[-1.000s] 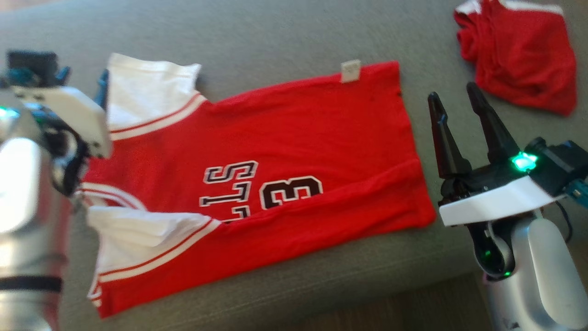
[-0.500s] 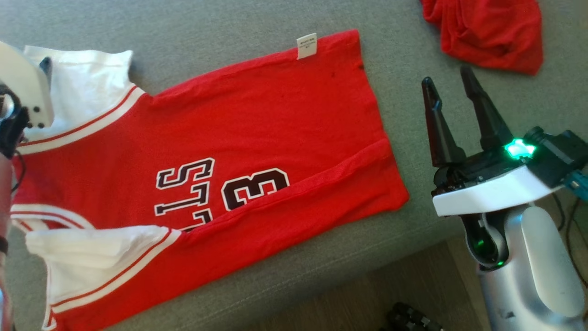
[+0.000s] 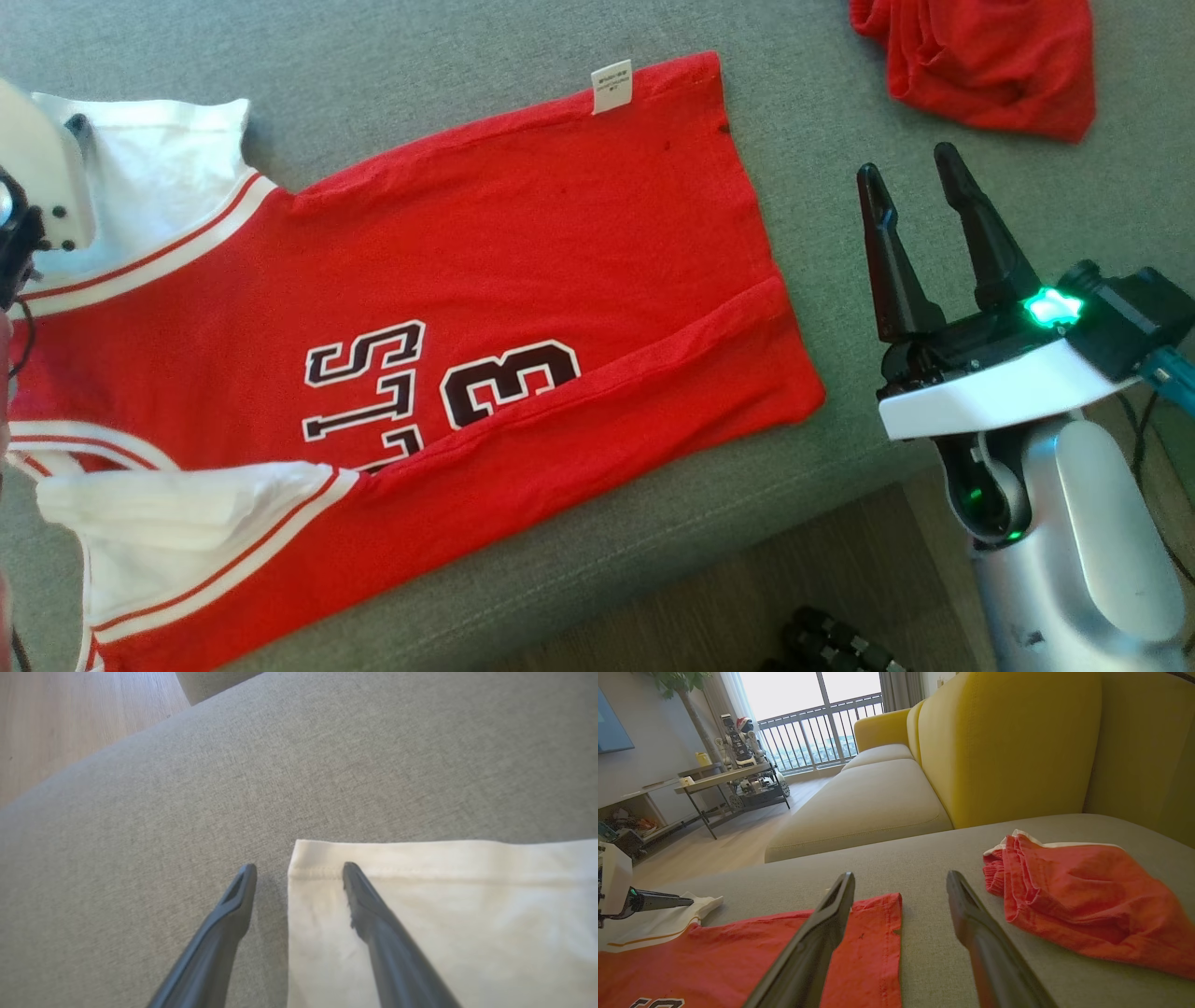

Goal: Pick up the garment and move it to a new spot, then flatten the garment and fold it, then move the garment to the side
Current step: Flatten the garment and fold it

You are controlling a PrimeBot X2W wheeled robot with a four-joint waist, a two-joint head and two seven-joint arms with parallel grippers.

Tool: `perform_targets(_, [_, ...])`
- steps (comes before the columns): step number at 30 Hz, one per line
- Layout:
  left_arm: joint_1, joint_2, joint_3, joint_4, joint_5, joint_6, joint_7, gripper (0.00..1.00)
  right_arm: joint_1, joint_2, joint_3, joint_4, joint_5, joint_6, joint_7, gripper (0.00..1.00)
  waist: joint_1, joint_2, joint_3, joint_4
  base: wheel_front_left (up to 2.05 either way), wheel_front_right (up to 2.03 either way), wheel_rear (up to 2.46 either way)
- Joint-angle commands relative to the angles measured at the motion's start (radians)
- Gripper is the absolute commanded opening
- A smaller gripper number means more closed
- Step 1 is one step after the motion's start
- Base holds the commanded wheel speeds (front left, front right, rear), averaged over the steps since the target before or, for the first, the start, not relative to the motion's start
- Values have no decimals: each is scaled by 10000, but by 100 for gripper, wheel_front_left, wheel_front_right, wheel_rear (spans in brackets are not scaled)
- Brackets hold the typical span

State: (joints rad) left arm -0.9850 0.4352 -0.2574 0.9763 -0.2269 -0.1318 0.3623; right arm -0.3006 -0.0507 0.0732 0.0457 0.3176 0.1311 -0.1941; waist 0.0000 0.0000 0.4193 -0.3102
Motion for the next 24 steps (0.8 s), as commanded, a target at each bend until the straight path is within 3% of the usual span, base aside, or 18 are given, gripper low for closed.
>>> perform_targets(1, [-441, 447, 93, -152, -158, 14, -4, 8, -262, 5, 134, -261, -58, -4, -50, 100, 0, 0, -9, 30, 0, 0, 0])
perform_targets(2, [-454, 405, 17, -140, -232, 14, -25, 0, -258, 5, 120, -235, -84, -4, -31, 100, 0, 0, -19, 49, 0, 0, 0])
perform_targets(6, [-459, 325, -258, -173, -582, 13, -331, 0, -238, 5, 25, -174, -179, -4, 11, 100, 0, 0, -74, 181, 0, 0, 0])
perform_targets(18, [84, -48, -742, -1254, -1074, 12, -2753, 0, -817, 5, -291, 250, -578, -4, 872, 100, 0, 0, -739, 1277, 0, 0, 0])
perform_targets(24, [1231, -478, -731, -2418, -1291, 265, -3773, 0, -1766, 5, -1030, 1641, -236, -4, 2102, 100, 0, 0, -1189, 2067, 0, 0, 0])
